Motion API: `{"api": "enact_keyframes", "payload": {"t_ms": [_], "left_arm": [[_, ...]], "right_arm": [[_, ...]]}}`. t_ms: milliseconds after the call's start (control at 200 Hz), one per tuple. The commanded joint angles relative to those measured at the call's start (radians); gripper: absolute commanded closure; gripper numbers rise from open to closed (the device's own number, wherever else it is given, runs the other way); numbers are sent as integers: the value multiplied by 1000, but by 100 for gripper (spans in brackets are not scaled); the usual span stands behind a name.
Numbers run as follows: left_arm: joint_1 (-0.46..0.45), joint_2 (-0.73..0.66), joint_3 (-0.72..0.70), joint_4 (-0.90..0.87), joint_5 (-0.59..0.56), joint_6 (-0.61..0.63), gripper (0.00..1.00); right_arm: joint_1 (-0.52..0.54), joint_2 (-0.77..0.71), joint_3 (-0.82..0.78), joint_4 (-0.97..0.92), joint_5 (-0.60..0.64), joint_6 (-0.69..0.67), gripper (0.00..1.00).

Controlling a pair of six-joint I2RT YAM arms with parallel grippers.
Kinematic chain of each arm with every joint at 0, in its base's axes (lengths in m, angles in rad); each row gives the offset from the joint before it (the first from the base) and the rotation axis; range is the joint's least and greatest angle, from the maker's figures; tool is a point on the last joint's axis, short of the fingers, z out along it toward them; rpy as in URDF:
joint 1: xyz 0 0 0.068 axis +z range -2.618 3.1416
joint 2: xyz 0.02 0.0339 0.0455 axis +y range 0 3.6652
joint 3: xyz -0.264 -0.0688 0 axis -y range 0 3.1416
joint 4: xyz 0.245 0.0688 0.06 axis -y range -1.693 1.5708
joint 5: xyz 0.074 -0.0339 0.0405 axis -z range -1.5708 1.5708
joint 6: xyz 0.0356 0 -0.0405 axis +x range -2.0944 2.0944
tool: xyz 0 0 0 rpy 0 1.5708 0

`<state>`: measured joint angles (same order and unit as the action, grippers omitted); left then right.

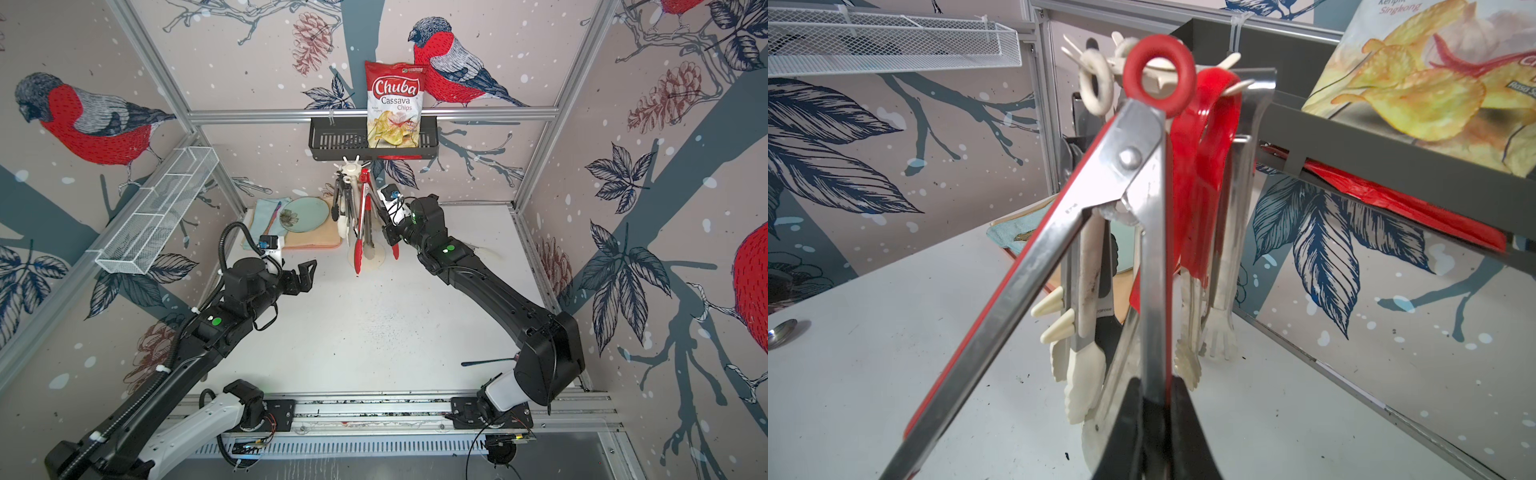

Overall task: Hang food tongs on kitchen utensil racks
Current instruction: Hang the food tongs on the rack.

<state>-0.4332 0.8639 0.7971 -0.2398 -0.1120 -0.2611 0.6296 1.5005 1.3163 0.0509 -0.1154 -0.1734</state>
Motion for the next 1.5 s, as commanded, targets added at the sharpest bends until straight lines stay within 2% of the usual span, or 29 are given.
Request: {"api": "enact_keyframes", "payload": {"t_ms": [0,951,1011,1071,1191,1291,1416,1496], "left_arm": [[4,0,4,22,-5,2,4],[7,-25,-6,1,-15,8,4],[7,-25,-6,2,-18,9,4],[7,-28,-6,1,-20,10,4],[7,-25,-4,1,-17,14,4],[8,-19,-6,6,-17,16,4],[8,-9,-4,17,-20,14,4],[7,-1,0,26,-14,13,4]], "right_arm": [[-1,10,16,47,-25,19,100],[-7,81,58,38,-73,40,98],[-8,85,61,31,-75,42,93],[-10,86,60,27,-71,49,82],[-19,82,56,31,-65,68,71],[-24,75,52,36,-58,72,63],[-35,67,52,34,-55,87,58],[-49,56,47,36,-56,111,50]]}}
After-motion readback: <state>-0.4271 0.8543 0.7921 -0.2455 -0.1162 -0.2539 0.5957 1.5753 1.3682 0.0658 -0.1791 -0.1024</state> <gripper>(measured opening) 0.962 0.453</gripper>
